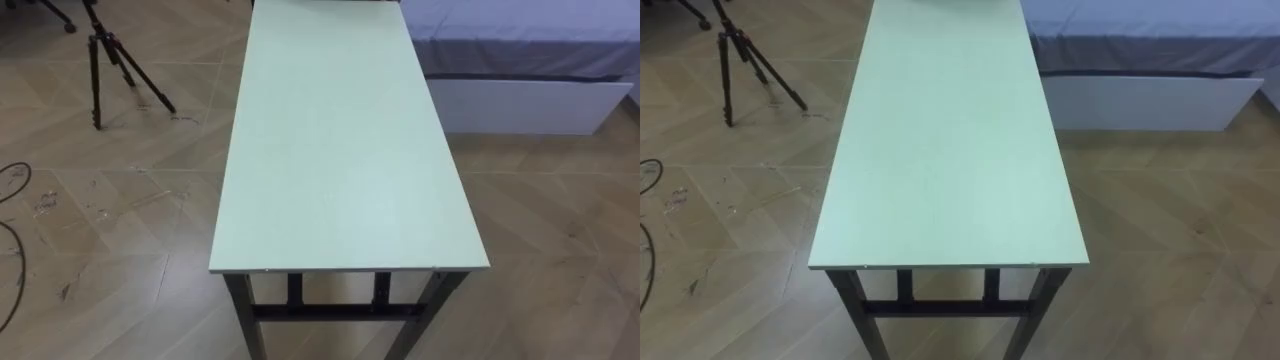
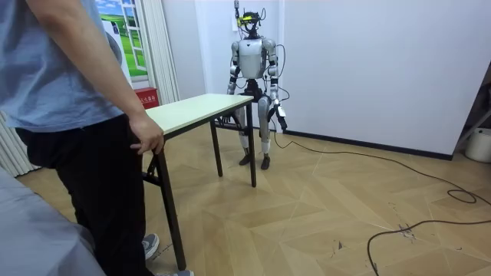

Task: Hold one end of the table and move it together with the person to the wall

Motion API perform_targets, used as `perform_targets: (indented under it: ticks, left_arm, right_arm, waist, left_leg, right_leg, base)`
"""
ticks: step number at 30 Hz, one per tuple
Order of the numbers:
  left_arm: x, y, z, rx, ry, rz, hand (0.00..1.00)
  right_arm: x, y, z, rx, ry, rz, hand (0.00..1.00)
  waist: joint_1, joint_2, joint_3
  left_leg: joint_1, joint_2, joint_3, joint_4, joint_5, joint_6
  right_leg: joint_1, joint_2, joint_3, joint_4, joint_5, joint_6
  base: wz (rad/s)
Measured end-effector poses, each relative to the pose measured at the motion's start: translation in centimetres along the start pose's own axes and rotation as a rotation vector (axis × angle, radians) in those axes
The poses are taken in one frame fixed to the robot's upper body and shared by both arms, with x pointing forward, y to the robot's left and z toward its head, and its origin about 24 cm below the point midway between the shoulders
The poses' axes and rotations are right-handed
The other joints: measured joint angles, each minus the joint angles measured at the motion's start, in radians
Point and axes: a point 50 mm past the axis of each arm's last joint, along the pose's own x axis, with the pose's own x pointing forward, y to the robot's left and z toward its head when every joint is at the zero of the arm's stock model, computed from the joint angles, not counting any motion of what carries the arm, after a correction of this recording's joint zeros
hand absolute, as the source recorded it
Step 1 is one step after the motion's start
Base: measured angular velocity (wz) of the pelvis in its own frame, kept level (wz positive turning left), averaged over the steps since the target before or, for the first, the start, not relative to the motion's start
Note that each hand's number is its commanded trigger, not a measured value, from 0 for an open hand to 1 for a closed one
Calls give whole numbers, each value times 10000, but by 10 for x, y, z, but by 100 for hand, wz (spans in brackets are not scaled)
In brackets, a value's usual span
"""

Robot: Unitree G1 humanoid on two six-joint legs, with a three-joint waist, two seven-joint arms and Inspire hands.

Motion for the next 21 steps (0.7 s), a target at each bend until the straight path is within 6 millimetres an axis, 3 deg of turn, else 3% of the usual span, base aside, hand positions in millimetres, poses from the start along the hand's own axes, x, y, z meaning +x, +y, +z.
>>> perform_targets:
  ticks: [5,9,11,21]
  left_arm:
    - [0,0,0,-5,14,-49,0]
    - [0,-1,-2,-18,133,-379,0]
    - [0,-2,-3,-369,311,-553,0]
    - [2,-5,3,-3333,724,-1873,0]
  right_arm:
    - [0,0,0,-4,-1,19,0]
    - [0,1,0,36,33,227,0]
    - [0,1,-1,127,121,320,0]
    - [0,5,3,178,6,1101,0]
  waist:
    - [37,-39,10]
    - [34,-40,-33]
    - [44,-41,-66]
    - [51,-7,-85]
  left_leg:
    - [25,0,0,3,0,0]
    - [2,6,-3,0,0,0]
    - [5,7,-12,-1,0,0]
    - [-153,7,-56,30,-1,1]
  right_leg:
    - [30,-1,-3,0,0,0]
    - [11,-1,-33,1,0,0]
    - [14,0,-30,1,0,0]
    - [-111,-13,-117,12,1,1]
  base:
    - [0]
    - [0]
    - [0]
    - [1]
